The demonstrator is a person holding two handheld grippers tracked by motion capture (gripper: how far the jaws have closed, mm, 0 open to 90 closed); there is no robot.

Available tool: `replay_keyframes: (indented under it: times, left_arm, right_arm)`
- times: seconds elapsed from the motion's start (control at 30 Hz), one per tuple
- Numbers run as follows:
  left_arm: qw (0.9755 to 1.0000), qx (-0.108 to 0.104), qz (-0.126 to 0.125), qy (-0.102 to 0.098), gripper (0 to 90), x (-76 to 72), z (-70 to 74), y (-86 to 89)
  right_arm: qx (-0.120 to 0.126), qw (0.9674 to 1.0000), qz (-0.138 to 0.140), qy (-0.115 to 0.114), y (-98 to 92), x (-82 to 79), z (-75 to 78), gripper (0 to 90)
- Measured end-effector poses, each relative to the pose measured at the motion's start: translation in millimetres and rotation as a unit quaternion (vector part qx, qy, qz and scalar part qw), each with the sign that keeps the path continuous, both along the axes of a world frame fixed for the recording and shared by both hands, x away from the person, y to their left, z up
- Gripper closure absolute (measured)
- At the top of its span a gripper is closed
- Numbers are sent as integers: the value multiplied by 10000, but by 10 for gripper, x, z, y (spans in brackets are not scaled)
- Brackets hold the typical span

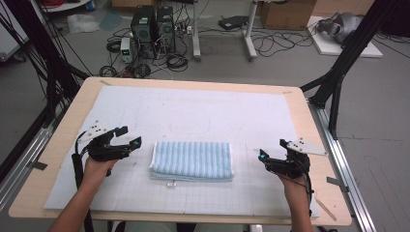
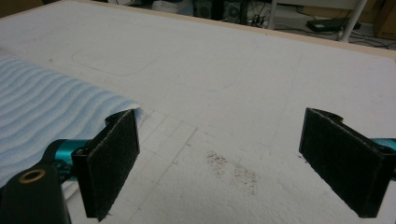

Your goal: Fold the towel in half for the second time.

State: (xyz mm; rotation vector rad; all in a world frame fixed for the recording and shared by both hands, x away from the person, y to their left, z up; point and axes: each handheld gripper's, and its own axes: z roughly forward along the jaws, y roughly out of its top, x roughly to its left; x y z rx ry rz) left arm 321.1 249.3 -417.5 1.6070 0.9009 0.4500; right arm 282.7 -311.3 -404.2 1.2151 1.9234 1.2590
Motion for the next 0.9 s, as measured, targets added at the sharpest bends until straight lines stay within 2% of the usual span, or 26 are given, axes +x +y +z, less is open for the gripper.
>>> replay_keyframes:
  times: [0.3,0.9]
  left_arm:
    - [10000,30,29,-38,206,-51,5,29]
    - [10000,64,19,-11,213,-29,-12,26]
  right_arm:
    - [-12,10000,17,-38,30,15,28,113]
    - [41,10000,-5,8,9,23,4,113]
